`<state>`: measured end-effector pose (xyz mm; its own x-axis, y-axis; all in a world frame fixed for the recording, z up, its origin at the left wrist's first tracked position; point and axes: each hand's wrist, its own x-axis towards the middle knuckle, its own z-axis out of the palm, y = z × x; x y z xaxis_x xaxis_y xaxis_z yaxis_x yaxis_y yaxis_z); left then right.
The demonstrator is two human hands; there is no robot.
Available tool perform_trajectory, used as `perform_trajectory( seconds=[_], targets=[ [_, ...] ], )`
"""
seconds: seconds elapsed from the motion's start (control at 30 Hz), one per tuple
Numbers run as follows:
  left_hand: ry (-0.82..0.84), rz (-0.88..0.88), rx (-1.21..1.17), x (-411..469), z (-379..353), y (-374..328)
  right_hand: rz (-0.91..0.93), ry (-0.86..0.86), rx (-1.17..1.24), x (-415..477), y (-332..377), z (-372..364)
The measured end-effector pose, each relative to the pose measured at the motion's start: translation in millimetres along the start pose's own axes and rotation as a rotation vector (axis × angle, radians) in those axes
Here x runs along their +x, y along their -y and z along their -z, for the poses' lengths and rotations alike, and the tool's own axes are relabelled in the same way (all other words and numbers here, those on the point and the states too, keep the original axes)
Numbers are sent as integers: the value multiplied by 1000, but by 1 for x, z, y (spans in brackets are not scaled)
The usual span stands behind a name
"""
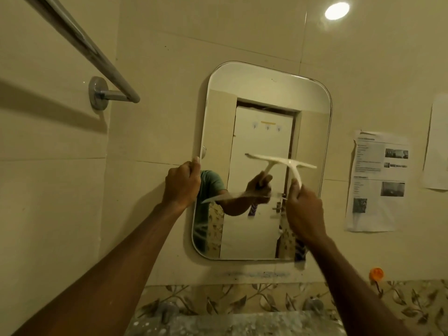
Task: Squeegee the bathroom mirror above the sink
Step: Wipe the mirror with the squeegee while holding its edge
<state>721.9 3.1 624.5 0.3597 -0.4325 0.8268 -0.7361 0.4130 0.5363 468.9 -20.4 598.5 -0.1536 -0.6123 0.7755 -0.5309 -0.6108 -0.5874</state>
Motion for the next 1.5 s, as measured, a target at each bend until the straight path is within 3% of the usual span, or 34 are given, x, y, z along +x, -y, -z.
perform_trajectory(
  seconds=[0.23, 0.3, 0.43, 0.53, 0.73, 0.87, 0.97, 1.17, 1.37, 1.5],
  targets=[
    [-77, 18, -57, -2, -6, 10, -156, 168, -39, -105, -33, -20],
    [-89, 14, -46, -2, -5, 10, -140, 183, -7, -88, -26, -3],
    [-98, 36, -33, -4, -5, 5, -23, 5, 5, -1, -10, 38],
    [-99, 60, -12, -6, -5, 4, -24, -31, -23, 34, -21, 44],
    [-113, 38, 5, -8, -7, 5, -108, -55, 4, -58, -88, 3],
    [-128, 12, -5, -10, -6, 5, -194, -31, 20, -99, -94, 2],
    [-115, 23, -24, -12, -1, 2, -169, 19, 45, -69, -78, 23],
    [-89, 40, -88, -8, -2, 8, -81, -43, 78, 11, -55, 38],
    [-35, 47, -67, -9, 4, 2, -237, 25, 40, -116, -84, -12],
    [-15, 89, -138, -6, 4, 8, -224, 66, -1, -122, -73, -7]
  ],
)
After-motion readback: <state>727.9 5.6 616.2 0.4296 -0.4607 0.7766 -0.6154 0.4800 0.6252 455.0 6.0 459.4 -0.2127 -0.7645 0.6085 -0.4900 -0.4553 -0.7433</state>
